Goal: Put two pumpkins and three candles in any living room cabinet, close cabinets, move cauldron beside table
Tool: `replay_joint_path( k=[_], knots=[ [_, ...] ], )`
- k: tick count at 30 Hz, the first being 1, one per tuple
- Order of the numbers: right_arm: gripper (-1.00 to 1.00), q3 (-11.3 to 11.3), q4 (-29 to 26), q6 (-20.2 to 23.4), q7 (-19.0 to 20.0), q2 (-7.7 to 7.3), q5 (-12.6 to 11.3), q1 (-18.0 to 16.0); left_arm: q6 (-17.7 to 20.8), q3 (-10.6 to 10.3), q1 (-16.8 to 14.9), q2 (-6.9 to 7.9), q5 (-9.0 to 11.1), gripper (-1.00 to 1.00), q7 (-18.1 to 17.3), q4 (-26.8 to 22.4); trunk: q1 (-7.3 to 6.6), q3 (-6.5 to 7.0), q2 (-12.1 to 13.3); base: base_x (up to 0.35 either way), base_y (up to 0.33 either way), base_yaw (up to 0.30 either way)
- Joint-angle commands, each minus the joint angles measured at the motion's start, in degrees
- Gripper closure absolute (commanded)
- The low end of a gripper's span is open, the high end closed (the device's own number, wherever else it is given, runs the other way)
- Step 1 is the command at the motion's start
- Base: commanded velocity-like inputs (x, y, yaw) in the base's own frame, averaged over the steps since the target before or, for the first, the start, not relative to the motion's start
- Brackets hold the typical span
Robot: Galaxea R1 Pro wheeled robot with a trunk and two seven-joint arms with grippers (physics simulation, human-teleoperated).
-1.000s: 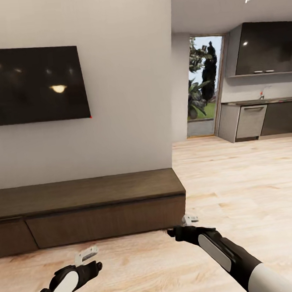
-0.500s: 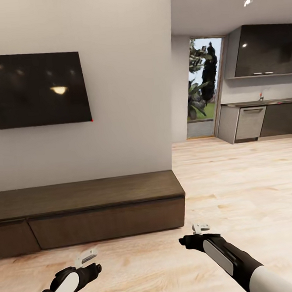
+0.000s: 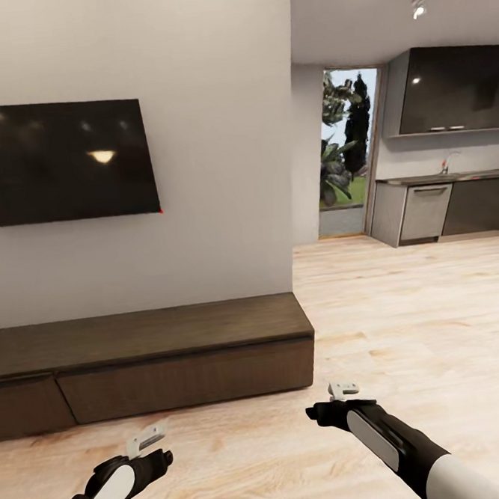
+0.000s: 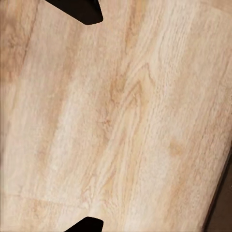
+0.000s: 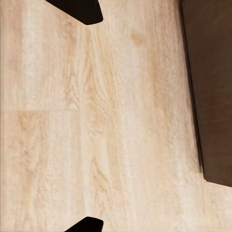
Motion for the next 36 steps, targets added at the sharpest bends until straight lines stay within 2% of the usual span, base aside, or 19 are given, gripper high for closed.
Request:
replay_joint_path(
  k=[1,36],
  knots=[
    [-1.0,0.3,-0.1,0.1,-0.6,-0.08,-0.6,-0.1,0.0,-0.2,-0.1,0.05,0.4,-1.0,0.5,-0.1,-0.24,0.12,0.4,-0.036,0.0,0.0],
    [-1.0,0.4,0.1,0.1,-0.6,-0.08,-0.6,-0.1,-0.6,-0.2,-0.1,0.03,0.4,-1.0,0.5,-0.1,-7.93,6.4,14.4,-0.02,0.0,0.0]
  ],
)
